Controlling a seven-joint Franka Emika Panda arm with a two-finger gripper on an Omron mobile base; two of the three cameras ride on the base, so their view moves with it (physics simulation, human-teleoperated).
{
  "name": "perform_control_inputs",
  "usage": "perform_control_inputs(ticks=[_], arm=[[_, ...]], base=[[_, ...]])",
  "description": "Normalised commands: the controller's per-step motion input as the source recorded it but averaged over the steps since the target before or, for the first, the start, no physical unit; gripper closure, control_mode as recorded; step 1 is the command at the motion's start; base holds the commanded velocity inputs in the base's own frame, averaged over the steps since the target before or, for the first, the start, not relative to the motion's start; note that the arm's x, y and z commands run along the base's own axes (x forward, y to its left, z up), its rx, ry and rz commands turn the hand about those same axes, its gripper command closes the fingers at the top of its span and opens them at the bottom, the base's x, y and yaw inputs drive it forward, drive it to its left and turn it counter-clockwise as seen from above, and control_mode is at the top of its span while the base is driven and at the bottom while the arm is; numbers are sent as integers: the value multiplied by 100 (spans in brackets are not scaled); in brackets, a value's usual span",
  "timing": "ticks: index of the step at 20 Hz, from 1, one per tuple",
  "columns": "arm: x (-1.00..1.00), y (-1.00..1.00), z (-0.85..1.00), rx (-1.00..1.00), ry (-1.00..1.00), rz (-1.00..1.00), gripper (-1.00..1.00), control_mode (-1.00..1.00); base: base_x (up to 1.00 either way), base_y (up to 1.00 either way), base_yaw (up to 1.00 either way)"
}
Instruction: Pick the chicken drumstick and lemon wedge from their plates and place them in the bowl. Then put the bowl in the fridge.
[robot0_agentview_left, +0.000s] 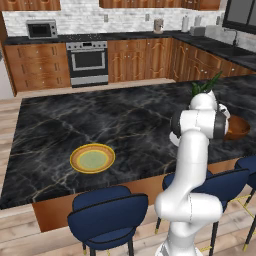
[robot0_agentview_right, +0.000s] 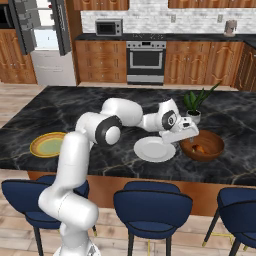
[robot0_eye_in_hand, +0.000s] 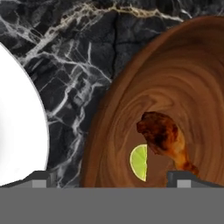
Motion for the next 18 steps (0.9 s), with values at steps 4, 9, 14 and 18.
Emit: perform_control_inputs(ticks=[4,9,14,18], arm=[[-16,-1,-19,0,0,-7,100,-100],[-23,0,-16,2,0,-8,100,-100],[-26,-1,-9,5,0,-7,100,-100],[-19,0,20,1,-4,-1,100,-100]], base=[[0,0,0],[0,0,0],[0,0,0],[0,0,0]])
